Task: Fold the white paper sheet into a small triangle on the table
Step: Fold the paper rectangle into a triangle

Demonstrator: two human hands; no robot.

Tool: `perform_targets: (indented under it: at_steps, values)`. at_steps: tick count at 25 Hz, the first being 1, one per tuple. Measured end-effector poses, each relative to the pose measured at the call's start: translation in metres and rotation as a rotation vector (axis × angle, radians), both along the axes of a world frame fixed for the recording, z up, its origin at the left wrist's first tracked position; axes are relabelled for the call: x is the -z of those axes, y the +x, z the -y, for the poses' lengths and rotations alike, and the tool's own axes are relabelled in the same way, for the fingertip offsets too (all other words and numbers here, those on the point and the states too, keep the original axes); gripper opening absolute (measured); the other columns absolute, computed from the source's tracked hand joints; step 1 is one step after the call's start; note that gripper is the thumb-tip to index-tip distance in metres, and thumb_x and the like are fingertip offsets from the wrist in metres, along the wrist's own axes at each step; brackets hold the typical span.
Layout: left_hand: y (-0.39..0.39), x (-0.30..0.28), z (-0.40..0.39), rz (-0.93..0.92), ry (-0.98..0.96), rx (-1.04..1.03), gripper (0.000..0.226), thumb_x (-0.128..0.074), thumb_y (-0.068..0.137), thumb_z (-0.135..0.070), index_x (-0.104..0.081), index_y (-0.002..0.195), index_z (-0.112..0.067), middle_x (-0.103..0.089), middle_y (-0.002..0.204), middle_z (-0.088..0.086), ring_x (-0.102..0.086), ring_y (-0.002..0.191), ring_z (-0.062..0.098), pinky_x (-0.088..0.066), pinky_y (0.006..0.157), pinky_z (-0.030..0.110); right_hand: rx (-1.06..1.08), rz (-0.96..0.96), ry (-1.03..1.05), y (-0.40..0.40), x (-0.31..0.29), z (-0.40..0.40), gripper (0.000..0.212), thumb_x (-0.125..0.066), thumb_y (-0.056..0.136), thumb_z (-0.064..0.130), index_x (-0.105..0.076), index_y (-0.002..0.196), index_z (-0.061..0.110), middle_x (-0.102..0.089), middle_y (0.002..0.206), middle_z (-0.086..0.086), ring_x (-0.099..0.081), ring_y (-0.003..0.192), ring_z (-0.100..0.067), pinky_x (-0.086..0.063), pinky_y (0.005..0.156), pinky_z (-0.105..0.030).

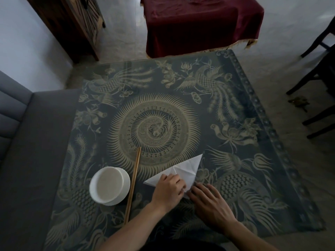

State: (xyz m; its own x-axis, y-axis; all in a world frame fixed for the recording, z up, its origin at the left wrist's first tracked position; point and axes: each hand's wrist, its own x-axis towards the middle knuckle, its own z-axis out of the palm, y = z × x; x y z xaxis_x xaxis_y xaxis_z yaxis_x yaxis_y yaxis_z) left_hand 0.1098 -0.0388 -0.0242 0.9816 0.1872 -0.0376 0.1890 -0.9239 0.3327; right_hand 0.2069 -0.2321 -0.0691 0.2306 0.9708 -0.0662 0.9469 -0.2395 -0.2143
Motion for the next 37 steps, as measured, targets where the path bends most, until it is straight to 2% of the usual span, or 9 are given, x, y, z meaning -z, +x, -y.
perform_targets:
  at_steps: [5,15,20,22,25,28,32,35,37]
  values:
    - [-0.01,0.006,0.002,-0.033,-0.069,-0.019,0.021,-0.072,0.078,-0.025,-0.069,0.099,-0.019,-0.067,0.097,0.0,-0.062,0.092,0.023,-0.046,0.076,0.039,-0.015,-0.031,0.015,-0.002,0.001,0.005,0.055,-0.053,0.088,0.039,-0.048,0.139,0.021,-0.05,0.143,-0.003,-0.043,0.134,-0.026,-0.028,0.11,-0.044]
    - [-0.032,0.015,0.0,0.043,-0.084,0.151,0.025,-0.066,0.082,-0.032,-0.066,0.105,-0.022,-0.064,0.103,-0.004,-0.06,0.092,0.019,-0.048,0.074,0.035,0.002,-0.036,0.077,0.008,-0.008,0.009,0.046,-0.061,0.083,0.032,-0.056,0.128,0.025,-0.054,0.136,-0.001,-0.046,0.129,-0.025,-0.031,0.108,-0.04]
    - [-0.038,0.016,-0.01,0.115,-0.046,-0.067,0.024,-0.056,0.091,-0.029,-0.062,0.112,-0.018,-0.059,0.117,0.001,-0.055,0.106,0.021,-0.046,0.088,0.035,0.169,-0.006,0.083,0.008,-0.03,-0.037,0.044,-0.044,0.091,0.032,-0.058,0.13,0.015,-0.055,0.138,-0.007,-0.045,0.132,-0.028,-0.03,0.11,-0.042]
    - [-0.038,0.017,-0.015,0.067,-0.025,-0.112,0.039,-0.047,0.096,-0.031,-0.054,0.129,-0.012,-0.053,0.133,0.008,-0.048,0.124,0.025,-0.044,0.101,0.039,0.2,0.006,0.042,0.002,-0.037,-0.064,0.052,-0.036,0.095,0.035,-0.05,0.139,0.01,-0.046,0.147,-0.011,-0.037,0.138,-0.029,-0.03,0.114,-0.046]
    - [-0.039,0.024,-0.016,-0.048,-0.002,-0.126,0.056,-0.032,0.104,-0.036,-0.027,0.151,-0.007,-0.027,0.158,0.011,-0.018,0.147,0.025,-0.02,0.119,0.041,0.165,0.044,-0.072,-0.002,-0.04,-0.092,0.061,-0.028,0.098,0.04,-0.03,0.15,0.006,-0.024,0.158,-0.012,-0.016,0.146,-0.03,-0.021,0.116,-0.051]
    - [-0.042,0.031,-0.013,-0.152,0.027,-0.125,0.061,-0.018,0.106,-0.041,-0.004,0.155,-0.009,-0.004,0.164,0.006,0.007,0.149,0.016,-0.002,0.119,0.039,0.028,0.104,-0.155,0.0,-0.033,-0.101,0.066,-0.036,0.096,0.041,-0.023,0.151,0.005,-0.016,0.159,-0.017,-0.006,0.146,-0.034,-0.018,0.116,-0.054]
    - [-0.045,0.037,-0.012,-0.239,0.018,-0.129,0.067,-0.009,0.102,-0.053,0.008,0.154,-0.014,0.008,0.163,0.002,0.016,0.148,0.015,0.002,0.117,0.04,-0.009,0.07,-0.174,0.004,-0.024,-0.098,0.084,-0.061,0.087,0.041,-0.019,0.15,0.005,-0.022,0.157,-0.018,-0.014,0.145,-0.036,-0.016,0.117,-0.056]
    - [-0.045,0.04,-0.011,-0.256,0.016,-0.144,0.071,-0.004,0.099,-0.058,0.011,0.153,-0.015,0.012,0.163,0.002,0.019,0.147,0.017,0.004,0.116,0.042,-0.019,0.051,-0.145,0.006,-0.021,-0.094,0.08,-0.044,0.092,0.045,-0.009,0.152,0.004,-0.021,0.158,-0.016,-0.019,0.145,-0.033,-0.005,0.114,-0.051]
    - [-0.046,0.04,-0.011,-0.251,0.02,-0.145,0.07,-0.009,0.101,-0.056,0.006,0.154,-0.014,0.009,0.163,0.003,0.013,0.148,0.02,0.002,0.115,0.043,0.04,0.031,-0.153,0.01,-0.019,-0.094,0.07,-0.027,0.098,0.047,-0.015,0.152,0.005,-0.018,0.159,-0.012,-0.016,0.146,-0.029,-0.003,0.112,-0.048]
